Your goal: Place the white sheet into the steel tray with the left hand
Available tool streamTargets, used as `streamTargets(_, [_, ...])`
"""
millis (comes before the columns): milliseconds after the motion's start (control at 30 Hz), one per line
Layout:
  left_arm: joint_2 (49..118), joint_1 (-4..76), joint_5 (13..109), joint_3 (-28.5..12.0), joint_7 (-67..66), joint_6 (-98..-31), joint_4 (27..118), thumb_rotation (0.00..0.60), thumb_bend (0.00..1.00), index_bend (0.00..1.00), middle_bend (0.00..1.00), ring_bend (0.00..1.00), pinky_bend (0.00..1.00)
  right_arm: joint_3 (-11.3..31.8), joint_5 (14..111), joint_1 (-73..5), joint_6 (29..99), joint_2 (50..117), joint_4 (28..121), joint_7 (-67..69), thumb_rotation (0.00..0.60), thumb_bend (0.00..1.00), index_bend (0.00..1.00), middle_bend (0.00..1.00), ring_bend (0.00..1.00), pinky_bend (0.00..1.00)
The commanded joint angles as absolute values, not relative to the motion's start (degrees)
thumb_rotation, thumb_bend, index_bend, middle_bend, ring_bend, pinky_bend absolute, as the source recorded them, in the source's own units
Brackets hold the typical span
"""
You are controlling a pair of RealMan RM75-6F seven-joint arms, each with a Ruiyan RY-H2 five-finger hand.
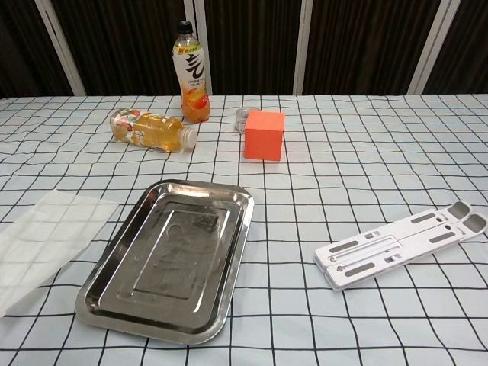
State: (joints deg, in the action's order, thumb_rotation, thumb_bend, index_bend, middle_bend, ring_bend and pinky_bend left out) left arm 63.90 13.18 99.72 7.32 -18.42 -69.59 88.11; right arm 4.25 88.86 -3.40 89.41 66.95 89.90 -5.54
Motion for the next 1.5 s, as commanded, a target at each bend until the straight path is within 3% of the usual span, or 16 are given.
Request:
streamTargets(33, [63.6,14.0,100.4,7.6,-19.3,-68.8,86.8,0.600,0.21,0.35,0.00,0.00,0.00,4.2,88.8,-3.4,89.4,67.0,89.9,-5.4,0.600,0.33,0.00,0.00,0.00,0.00])
streamTargets(633, [68.1,17.7,101.1,7.5,-18.1,-65.1,78.6,0.600,0.24,0.41,0.00,0.00,0.00,4.3,88.8,-3.3,89.5,66.9,90.0,-5.2,0.600,0.33,0.00,0.00,0.00,0.00])
streamTargets(1167, [70.0,20.4,99.0,7.4,-19.4,-60.8,79.4,0.600,0.26,0.43,0.00,0.00,0.00,4.3,89.0,-3.2,89.9,66.9,89.9,-4.3,0.600,0.33,0.00,0.00,0.00,0.00])
streamTargets(1500, [71.6,21.8,98.4,7.2,-20.0,-59.6,79.9,0.600,0.36,0.47,0.00,0.00,0.00,4.3,88.9,-3.1,89.9,66.8,90.1,-4.0,0.600,0.33,0.00,0.00,0.00,0.00])
